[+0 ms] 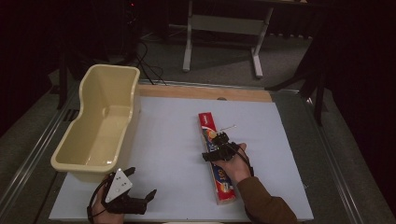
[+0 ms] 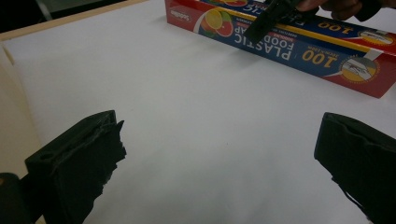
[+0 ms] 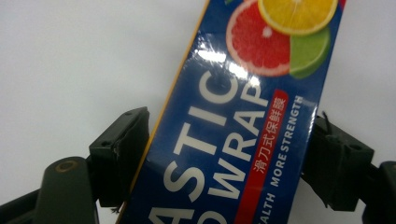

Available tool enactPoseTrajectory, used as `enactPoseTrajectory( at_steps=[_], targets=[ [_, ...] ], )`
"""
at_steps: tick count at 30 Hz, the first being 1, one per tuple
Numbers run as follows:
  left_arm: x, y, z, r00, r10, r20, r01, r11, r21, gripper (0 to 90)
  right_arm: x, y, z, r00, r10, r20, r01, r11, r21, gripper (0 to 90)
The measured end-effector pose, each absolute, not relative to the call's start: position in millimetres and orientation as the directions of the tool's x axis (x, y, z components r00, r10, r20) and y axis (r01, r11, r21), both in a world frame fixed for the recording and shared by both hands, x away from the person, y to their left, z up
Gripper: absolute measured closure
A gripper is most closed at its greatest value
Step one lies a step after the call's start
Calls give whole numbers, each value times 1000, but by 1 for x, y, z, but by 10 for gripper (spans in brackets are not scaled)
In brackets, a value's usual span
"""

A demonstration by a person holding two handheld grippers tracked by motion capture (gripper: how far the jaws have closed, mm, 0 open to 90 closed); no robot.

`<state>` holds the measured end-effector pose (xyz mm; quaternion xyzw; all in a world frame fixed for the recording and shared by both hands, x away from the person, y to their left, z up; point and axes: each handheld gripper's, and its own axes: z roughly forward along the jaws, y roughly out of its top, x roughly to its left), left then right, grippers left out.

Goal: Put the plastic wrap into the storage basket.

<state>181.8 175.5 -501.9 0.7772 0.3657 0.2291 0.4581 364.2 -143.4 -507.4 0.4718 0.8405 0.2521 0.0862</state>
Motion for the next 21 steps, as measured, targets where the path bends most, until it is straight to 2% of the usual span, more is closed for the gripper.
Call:
enactPoseTrajectory(
  at_steps=[6,14,21],
  targets=[
    [182,176,-502,628,778,20,359,-313,880,8,372,-143,-507,-490,857,160,821,393,413,239],
    [181,176,-502,627,779,19,358,-309,881,8,373,-144,-503,-422,887,187,865,332,375,296],
    [182,175,-502,628,778,20,360,-313,879,8,375,-159,-497,-331,895,298,911,220,350,371]
  ],
)
